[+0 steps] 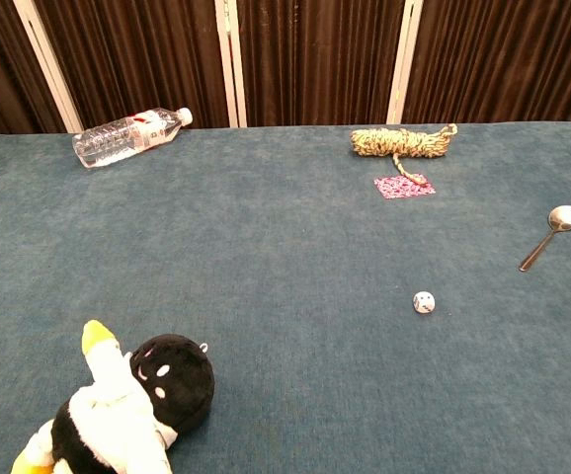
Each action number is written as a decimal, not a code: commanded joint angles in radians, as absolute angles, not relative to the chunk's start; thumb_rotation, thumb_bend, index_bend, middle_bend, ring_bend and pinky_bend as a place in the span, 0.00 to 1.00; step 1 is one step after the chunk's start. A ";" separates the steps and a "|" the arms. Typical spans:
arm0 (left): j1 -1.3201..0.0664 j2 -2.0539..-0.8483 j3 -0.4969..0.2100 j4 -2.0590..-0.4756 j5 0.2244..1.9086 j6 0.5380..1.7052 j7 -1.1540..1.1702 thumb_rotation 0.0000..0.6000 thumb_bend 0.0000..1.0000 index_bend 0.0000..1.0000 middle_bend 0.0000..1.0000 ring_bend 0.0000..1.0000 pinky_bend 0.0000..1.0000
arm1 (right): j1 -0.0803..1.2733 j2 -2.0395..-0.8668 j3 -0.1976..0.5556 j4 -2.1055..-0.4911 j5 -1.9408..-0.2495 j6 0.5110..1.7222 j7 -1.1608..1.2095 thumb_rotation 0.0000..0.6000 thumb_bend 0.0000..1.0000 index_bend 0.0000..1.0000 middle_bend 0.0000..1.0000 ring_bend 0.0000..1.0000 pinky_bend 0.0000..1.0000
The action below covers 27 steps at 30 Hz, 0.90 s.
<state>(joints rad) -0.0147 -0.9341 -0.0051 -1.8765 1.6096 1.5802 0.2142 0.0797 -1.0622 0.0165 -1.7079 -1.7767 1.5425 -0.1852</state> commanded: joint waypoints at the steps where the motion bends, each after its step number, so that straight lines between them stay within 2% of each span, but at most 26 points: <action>1: -0.032 -0.948 -0.013 -1.882 1.589 1.551 0.244 1.00 0.00 0.00 0.00 0.00 0.00 | 0.171 -1.094 0.006 -1.663 -1.802 1.390 -0.195 1.00 0.70 0.00 0.66 0.62 0.85; 3: -0.037 -0.953 -0.018 -1.882 1.575 1.541 0.256 1.00 0.00 0.00 0.00 0.00 0.00 | 0.211 -1.106 -0.006 -1.652 -1.800 1.305 -0.191 1.00 0.79 0.00 0.70 0.68 0.96; 5: -0.042 -0.958 -0.023 -1.881 1.559 1.532 0.264 1.00 0.00 0.00 0.00 0.00 0.00 | 0.247 -1.119 -0.017 -1.645 -1.789 1.221 -0.190 1.00 0.81 0.00 0.70 0.69 0.99; 9: -0.050 -0.964 -0.035 -1.880 1.525 1.516 0.271 1.00 0.00 0.00 0.00 0.00 0.00 | 0.311 -1.146 -0.026 -1.638 -1.753 1.079 -0.177 1.00 0.84 0.00 0.71 0.71 1.00; 13: -0.064 -0.977 -0.046 -1.872 1.482 1.488 0.293 1.00 0.00 0.00 0.00 0.00 0.00 | 0.361 -1.179 -0.015 -1.629 -1.710 0.989 -0.181 1.00 0.84 0.00 0.71 0.71 1.00; 27: -0.094 -1.027 -0.062 -1.849 1.403 1.444 0.378 1.00 0.00 0.00 0.00 0.00 0.00 | 0.470 -1.266 0.020 -1.579 -1.592 0.825 -0.249 1.00 0.85 0.00 0.71 0.71 1.00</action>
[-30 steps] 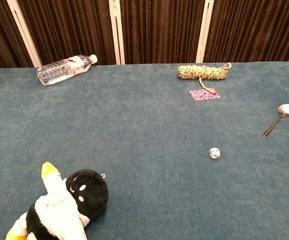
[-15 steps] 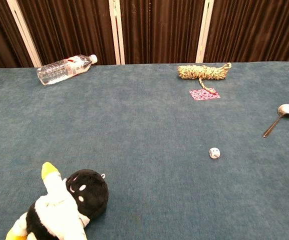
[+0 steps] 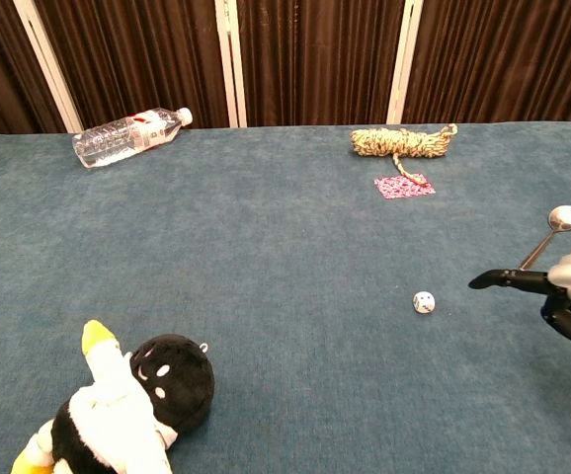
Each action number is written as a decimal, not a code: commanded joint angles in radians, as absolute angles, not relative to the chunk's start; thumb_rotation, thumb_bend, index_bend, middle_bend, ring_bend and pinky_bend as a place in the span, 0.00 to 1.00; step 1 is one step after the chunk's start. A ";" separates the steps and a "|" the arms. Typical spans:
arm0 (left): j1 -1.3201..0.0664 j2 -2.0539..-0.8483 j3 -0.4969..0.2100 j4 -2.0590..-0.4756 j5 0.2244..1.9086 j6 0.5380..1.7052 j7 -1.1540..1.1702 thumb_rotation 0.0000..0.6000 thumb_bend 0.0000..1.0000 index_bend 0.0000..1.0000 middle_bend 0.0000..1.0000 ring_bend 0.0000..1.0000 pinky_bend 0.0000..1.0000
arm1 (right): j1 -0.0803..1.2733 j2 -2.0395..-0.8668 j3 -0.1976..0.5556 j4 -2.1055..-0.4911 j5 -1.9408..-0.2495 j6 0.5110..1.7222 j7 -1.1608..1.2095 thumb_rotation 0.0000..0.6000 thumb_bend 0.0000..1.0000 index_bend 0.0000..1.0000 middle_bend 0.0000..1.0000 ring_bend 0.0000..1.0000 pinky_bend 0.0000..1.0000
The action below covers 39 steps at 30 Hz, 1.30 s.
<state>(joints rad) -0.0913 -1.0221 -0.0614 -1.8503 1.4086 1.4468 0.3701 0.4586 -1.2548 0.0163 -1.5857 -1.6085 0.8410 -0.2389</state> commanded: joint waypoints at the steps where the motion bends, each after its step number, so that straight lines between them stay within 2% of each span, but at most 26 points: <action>1: -0.095 -1.028 -0.063 -1.848 1.401 1.443 0.381 1.00 0.00 0.00 0.00 0.00 0.00 | 0.474 -1.270 0.022 -1.577 -1.584 0.819 -0.254 1.00 0.85 0.00 0.71 0.71 1.00; 23: -0.101 -1.040 -0.061 -1.845 1.381 1.447 0.405 1.00 0.00 0.00 0.00 0.00 0.00 | 0.548 -1.368 0.046 -1.589 -1.418 0.752 -0.407 1.00 0.84 0.00 0.71 0.71 1.00; 39: -0.104 -1.041 -0.053 -1.845 1.390 1.449 0.403 1.00 0.00 0.00 0.00 0.00 0.00 | 0.560 -1.363 0.020 -1.583 -1.372 0.773 -0.437 1.00 0.85 0.00 0.71 0.71 1.00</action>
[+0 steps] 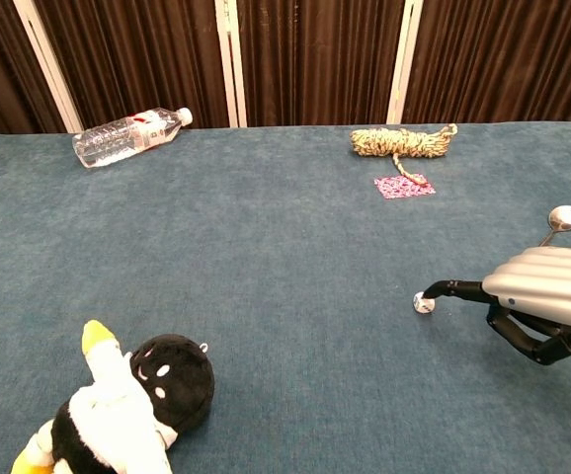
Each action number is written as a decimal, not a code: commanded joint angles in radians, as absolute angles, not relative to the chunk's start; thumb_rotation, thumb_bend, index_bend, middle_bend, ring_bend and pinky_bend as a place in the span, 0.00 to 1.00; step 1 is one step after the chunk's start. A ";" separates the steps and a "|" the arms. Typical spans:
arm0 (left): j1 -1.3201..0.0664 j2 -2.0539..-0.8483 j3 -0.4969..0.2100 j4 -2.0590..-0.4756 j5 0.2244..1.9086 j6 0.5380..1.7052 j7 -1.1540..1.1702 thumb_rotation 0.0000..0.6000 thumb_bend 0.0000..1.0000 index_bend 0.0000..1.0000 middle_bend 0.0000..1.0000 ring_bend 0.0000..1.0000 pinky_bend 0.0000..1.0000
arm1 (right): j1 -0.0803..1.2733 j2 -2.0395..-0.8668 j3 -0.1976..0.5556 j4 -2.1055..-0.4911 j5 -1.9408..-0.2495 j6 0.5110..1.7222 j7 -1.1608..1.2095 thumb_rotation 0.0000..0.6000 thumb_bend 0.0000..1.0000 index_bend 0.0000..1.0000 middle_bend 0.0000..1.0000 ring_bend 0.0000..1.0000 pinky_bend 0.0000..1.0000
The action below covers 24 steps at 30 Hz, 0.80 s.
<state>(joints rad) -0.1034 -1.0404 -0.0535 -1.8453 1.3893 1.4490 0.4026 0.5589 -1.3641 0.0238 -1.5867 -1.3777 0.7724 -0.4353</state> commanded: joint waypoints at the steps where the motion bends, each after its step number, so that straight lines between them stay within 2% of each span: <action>1: -0.104 -1.041 -0.053 -1.845 1.390 1.450 0.404 1.00 0.00 0.00 0.00 0.00 0.00 | 0.560 -1.363 0.019 -1.581 -1.369 0.774 -0.438 1.00 0.85 0.00 0.71 0.71 1.00; 24: -0.109 -1.042 -0.049 -1.847 1.383 1.449 0.408 1.00 0.00 0.00 0.00 0.00 0.00 | 0.566 -1.325 0.005 -1.533 -1.313 0.809 -0.401 1.00 0.85 0.00 0.71 0.71 1.00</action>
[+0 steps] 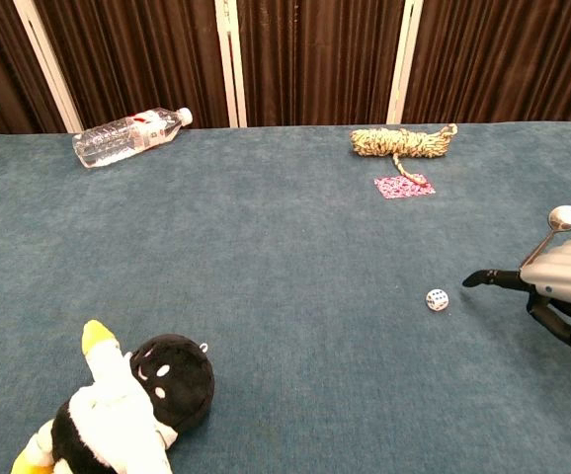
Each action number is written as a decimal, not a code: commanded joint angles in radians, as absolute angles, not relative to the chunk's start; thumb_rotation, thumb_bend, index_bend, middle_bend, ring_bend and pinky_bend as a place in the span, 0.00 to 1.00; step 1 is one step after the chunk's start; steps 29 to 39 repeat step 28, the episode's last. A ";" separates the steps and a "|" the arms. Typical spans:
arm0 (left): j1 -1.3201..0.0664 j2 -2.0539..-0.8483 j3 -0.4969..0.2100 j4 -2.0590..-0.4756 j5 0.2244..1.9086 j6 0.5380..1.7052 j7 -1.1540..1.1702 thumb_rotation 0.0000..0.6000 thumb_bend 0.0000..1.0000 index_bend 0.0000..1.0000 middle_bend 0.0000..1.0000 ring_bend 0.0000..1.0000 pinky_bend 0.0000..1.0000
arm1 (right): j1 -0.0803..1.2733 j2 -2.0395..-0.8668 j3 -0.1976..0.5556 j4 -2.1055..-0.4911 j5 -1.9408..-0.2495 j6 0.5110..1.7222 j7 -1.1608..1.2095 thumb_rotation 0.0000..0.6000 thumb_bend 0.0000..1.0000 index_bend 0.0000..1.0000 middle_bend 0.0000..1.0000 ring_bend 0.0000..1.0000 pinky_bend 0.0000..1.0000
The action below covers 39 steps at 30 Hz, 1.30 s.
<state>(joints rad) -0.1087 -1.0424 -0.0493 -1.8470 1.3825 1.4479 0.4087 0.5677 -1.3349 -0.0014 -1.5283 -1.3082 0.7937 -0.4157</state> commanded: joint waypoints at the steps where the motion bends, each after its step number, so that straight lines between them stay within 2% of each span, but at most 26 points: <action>1: -0.108 -1.042 -0.049 -1.848 1.383 1.450 0.407 1.00 0.00 0.00 0.00 0.00 0.00 | 0.564 -1.319 0.009 -1.539 -1.317 0.820 -0.392 1.00 0.85 0.00 0.71 0.71 1.00; 5: -0.107 -1.040 -0.050 -1.849 1.385 1.456 0.404 1.00 0.00 0.00 0.00 0.00 0.00 | 0.550 -1.274 0.022 -1.581 -1.355 0.880 -0.354 1.00 0.84 0.00 0.71 0.71 1.00; 8: -0.105 -1.037 -0.050 -1.850 1.393 1.462 0.397 1.00 0.00 0.00 0.00 0.00 0.00 | 0.523 -1.218 0.027 -1.626 -1.412 0.967 -0.313 1.00 0.82 0.00 0.71 0.71 0.92; 9: -0.105 -1.035 -0.049 -1.849 1.398 1.464 0.394 1.00 0.00 0.00 0.00 0.00 0.00 | 0.506 -1.195 0.027 -1.640 -1.446 1.015 -0.289 1.00 0.78 0.00 0.69 0.69 0.86; 11: -0.104 -1.033 -0.047 -1.845 1.408 1.468 0.387 1.00 0.00 0.00 0.00 0.00 0.00 | 0.470 -1.160 0.024 -1.649 -1.510 1.113 -0.240 1.00 0.57 0.00 0.60 0.58 0.68; 13: -0.104 -1.031 -0.046 -1.840 1.415 1.469 0.377 1.00 0.00 0.00 0.00 0.00 0.00 | 0.431 -1.137 0.023 -1.649 -1.553 1.209 -0.190 1.00 0.18 0.00 0.36 0.29 0.32; 15: -0.105 -1.032 -0.046 -1.831 1.424 1.470 0.365 1.00 0.00 0.00 0.00 0.00 0.00 | 0.385 -1.120 0.017 -1.648 -1.585 1.302 -0.125 1.00 0.03 0.00 0.14 0.07 0.07; 16: -0.105 -1.033 -0.045 -1.827 1.426 1.471 0.360 1.00 0.00 0.00 0.00 0.00 0.00 | 0.364 -1.109 0.011 -1.647 -1.599 1.339 -0.093 1.00 0.00 0.00 0.06 0.01 0.01; 18: -0.105 -1.034 -0.044 -1.823 1.432 1.472 0.356 1.00 0.00 0.00 0.00 0.00 0.00 | 0.329 -1.090 0.001 -1.644 -1.619 1.397 -0.053 1.00 0.00 0.00 0.00 0.00 0.00; 23: -0.100 -1.036 -0.035 -1.817 1.467 1.486 0.339 1.00 0.00 0.00 0.00 0.00 0.00 | 0.226 -1.049 -0.029 -1.645 -1.610 1.507 -0.054 1.00 0.00 0.00 0.00 0.00 0.00; 28: -0.094 -1.032 -0.026 -1.818 1.491 1.497 0.325 1.00 0.00 0.00 0.00 0.00 0.00 | 0.188 -1.059 -0.030 -1.639 -1.613 1.547 -0.065 1.00 0.00 0.00 0.00 0.00 0.00; 39: -0.094 -1.032 -0.026 -1.818 1.491 1.497 0.325 1.00 0.00 0.00 0.00 0.00 0.00 | 0.188 -1.059 -0.030 -1.639 -1.613 1.547 -0.065 1.00 0.00 0.00 0.00 0.00 0.00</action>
